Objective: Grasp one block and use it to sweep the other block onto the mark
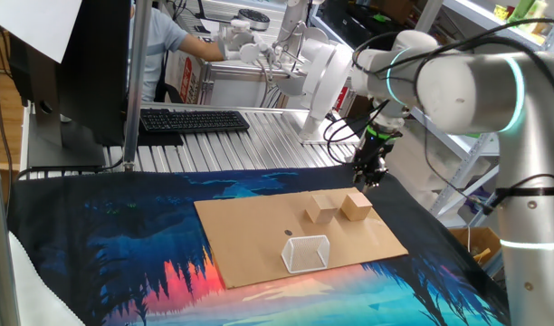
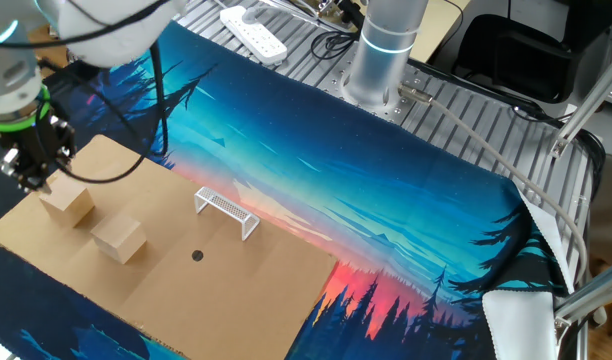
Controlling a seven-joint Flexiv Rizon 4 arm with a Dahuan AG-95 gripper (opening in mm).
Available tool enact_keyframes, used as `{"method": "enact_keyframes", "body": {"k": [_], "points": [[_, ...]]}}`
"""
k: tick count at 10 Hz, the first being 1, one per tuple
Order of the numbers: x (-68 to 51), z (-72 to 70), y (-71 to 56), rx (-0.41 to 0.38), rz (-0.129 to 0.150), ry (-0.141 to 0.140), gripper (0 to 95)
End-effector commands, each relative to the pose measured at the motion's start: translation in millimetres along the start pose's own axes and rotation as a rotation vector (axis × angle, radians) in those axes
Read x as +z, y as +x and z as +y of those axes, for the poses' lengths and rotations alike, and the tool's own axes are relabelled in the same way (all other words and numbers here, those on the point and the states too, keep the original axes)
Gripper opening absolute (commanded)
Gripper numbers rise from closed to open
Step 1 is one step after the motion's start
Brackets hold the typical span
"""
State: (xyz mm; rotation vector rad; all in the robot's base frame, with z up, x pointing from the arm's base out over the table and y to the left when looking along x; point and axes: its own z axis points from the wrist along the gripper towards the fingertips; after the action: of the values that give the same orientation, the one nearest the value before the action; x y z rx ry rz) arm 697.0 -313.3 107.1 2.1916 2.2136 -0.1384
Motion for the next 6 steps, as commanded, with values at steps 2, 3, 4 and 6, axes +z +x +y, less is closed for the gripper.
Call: {"method": "enact_keyframes", "body": {"k": [2, 3, 4, 6], "points": [[4.1, 1.7, -2.5, -0.042, 0.013, 0.016, 57.0], [4.5, 1.4, -4.0, -0.054, 0.021, 0.017, 57.0], [6.5, 0.8, -6.1, -0.067, 0.034, 0.019, 57.0], [12.6, 0.9, -7.0, -0.067, 0.04, 0.023, 57.0]]}}
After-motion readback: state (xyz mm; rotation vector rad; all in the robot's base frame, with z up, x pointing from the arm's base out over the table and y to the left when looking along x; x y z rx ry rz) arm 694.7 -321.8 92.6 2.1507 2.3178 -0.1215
